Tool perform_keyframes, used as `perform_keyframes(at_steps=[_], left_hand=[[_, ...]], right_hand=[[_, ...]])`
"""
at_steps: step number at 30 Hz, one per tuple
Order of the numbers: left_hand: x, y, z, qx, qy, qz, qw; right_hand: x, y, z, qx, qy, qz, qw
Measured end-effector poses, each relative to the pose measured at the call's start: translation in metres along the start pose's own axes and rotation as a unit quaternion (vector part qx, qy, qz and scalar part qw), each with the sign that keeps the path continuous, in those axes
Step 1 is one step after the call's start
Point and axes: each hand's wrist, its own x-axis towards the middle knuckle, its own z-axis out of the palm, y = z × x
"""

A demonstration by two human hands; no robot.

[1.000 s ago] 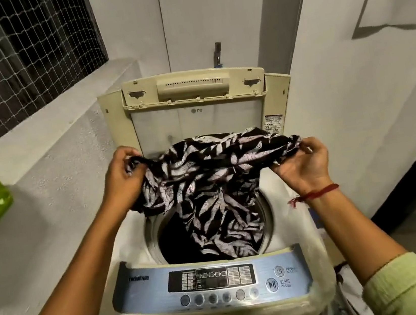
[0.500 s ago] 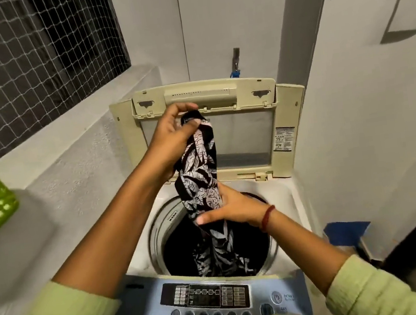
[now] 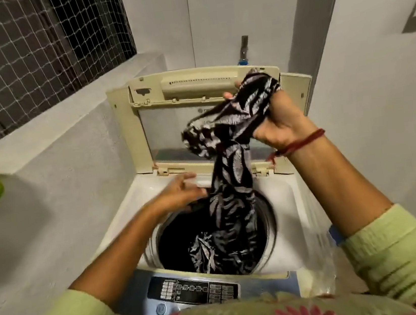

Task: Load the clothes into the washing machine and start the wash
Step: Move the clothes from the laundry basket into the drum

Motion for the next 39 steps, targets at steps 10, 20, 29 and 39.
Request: perform_keyframes(at_steps=[10,20,29,39], left_hand=[[0.022,-0.080,0.071,0.058,-0.081,-0.154,0.983],[0.018,0.034,0.004,-0.382,-0.009,-0.027,0.924],[0.005,-0.046,0.035,0.116,-0.111,-0.131,0.978],[0.039,-0.079,0.013,0.129,0.203,-0.050,0.969]], right_hand=[[-0.017,-0.018,0.037,0.007,-0.185,-0.091,0.979],[0.013,0.138,-0.093,-0.667,-0.085,0.111,0.732],[-0.008,0.176,-0.107,-0.754,-0.254,0.293,0.530],[0.030,0.154,-0.118,-0.646,0.135,-0.007,0.751]])
